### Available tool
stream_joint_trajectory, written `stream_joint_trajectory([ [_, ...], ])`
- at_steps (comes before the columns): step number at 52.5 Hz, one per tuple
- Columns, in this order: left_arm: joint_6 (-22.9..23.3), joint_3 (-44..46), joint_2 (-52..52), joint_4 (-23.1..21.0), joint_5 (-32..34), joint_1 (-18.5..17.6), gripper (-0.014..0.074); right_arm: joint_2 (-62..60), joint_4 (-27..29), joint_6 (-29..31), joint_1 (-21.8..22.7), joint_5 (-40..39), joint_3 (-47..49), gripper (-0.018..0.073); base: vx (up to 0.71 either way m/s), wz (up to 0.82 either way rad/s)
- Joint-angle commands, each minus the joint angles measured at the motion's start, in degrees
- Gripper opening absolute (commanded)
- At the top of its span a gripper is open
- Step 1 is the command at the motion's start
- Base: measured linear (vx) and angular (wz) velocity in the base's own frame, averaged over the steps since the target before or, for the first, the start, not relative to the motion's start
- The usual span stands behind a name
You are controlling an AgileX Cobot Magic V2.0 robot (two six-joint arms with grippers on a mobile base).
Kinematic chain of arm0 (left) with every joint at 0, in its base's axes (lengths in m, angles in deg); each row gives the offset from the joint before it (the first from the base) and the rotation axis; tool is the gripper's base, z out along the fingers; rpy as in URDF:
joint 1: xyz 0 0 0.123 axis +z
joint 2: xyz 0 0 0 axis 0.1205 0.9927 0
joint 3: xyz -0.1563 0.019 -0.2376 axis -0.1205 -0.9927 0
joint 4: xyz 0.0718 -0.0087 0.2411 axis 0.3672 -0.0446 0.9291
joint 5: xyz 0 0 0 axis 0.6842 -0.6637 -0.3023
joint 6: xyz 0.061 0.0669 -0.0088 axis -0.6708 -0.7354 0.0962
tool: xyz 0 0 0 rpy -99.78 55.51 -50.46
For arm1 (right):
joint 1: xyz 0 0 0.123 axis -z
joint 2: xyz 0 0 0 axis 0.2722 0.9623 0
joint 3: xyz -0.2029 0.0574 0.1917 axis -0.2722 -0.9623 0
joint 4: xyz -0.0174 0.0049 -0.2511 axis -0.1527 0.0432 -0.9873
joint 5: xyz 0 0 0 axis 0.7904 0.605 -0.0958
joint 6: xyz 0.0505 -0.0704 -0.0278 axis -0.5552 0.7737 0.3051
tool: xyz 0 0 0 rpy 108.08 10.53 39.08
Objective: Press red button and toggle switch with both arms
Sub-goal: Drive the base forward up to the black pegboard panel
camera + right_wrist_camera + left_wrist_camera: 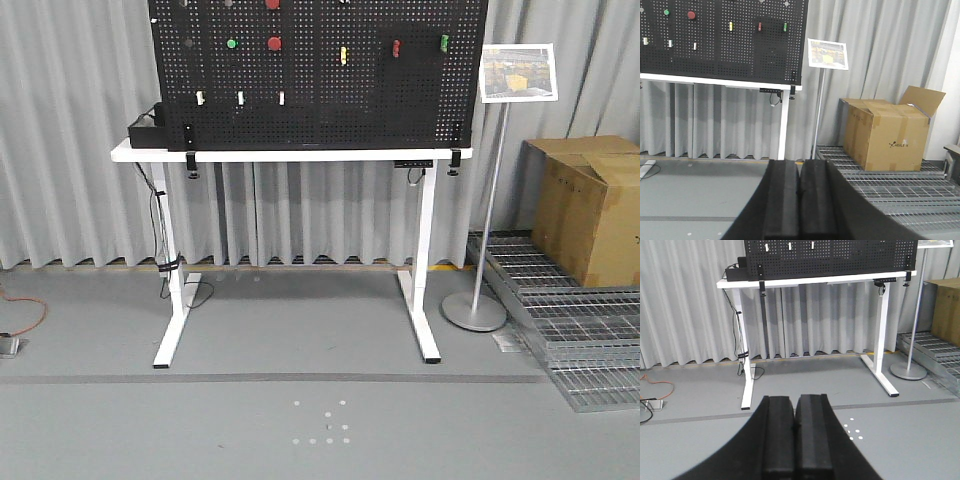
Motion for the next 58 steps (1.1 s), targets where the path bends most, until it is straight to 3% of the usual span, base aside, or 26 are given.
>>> stream_joint_trajectory([
  [1, 0.5, -2.0, -0.9, -0.4, 4.6, 0.1, 0.0001, -1.0, -0.6, 0.4, 0.4, -4.9, -0.6, 0.0000, 0.00, 0.00],
  [58, 0.5, -2.0, -0.9, -0.4, 4.6, 0.1, 0.0001, -1.0, -0.6, 0.4, 0.4, -4.9, -0.6, 0.0000, 0.05, -0.01],
])
